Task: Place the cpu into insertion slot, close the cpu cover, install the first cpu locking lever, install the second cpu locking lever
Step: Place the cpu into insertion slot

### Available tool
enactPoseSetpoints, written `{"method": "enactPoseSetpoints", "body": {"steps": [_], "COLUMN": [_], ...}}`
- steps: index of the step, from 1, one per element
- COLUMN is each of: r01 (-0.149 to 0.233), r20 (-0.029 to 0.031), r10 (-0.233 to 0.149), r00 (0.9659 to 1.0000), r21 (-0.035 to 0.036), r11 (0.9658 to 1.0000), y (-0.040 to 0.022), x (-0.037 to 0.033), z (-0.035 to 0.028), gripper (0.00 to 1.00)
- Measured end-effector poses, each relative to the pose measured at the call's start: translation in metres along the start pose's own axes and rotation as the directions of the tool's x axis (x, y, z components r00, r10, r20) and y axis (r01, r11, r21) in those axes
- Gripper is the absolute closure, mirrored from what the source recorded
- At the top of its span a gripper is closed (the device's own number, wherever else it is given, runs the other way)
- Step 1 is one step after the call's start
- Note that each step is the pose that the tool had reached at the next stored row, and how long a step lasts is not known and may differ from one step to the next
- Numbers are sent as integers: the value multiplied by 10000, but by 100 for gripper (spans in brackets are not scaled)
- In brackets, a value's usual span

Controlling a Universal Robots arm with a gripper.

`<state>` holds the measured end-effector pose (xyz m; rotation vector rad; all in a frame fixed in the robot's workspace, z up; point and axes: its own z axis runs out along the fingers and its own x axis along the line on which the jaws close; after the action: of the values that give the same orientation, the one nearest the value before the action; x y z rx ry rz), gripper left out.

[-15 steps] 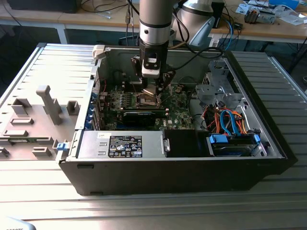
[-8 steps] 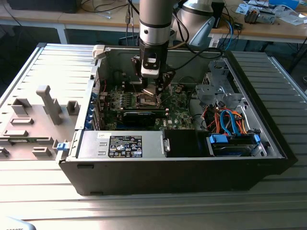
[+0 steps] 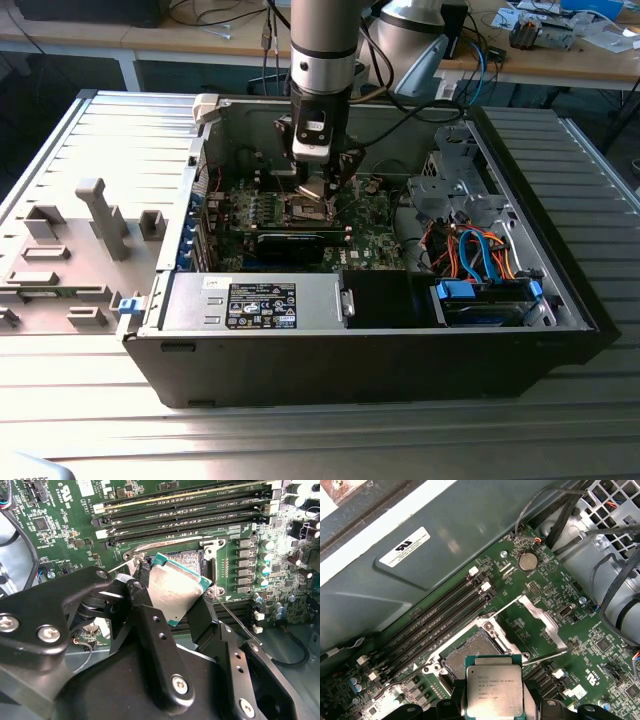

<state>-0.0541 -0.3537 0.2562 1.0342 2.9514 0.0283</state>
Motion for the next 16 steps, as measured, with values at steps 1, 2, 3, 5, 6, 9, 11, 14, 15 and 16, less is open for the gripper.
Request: {"method": "enactPoseSetpoints", "body": {"steps": [1, 2, 3, 5, 6, 9, 11, 14, 15, 16], "r01": [-17, -38, -55, -91, -119, -188, -241, -280, -298, -321], "r20": [1, 1, 1, 2, 2, 4, 5, 7, 7, 7], "r10": [17, 38, 55, 91, 119, 188, 241, 280, 298, 321], "r00": [10000, 10000, 10000, 10000, 9999, 9998, 9997, 9996, 9996, 9995], "r21": [1, 0, 1, 1, 1, 1, 2, 2, 2, 3], "r11": [10000, 10000, 10000, 10000, 9999, 9998, 9997, 9996, 9996, 9995], "y": [0, 0, 0, 0, 0, 0, 0, 0, 0, 0], "x": [0, 0, 0, 0, 0, 0, 0, 0, 0, 0], "z": [0, 1, 1, 1, 2, 2, 3, 3, 3, 3], "gripper": [46, 46, 46, 46, 46, 46, 46, 46, 46, 46]}}
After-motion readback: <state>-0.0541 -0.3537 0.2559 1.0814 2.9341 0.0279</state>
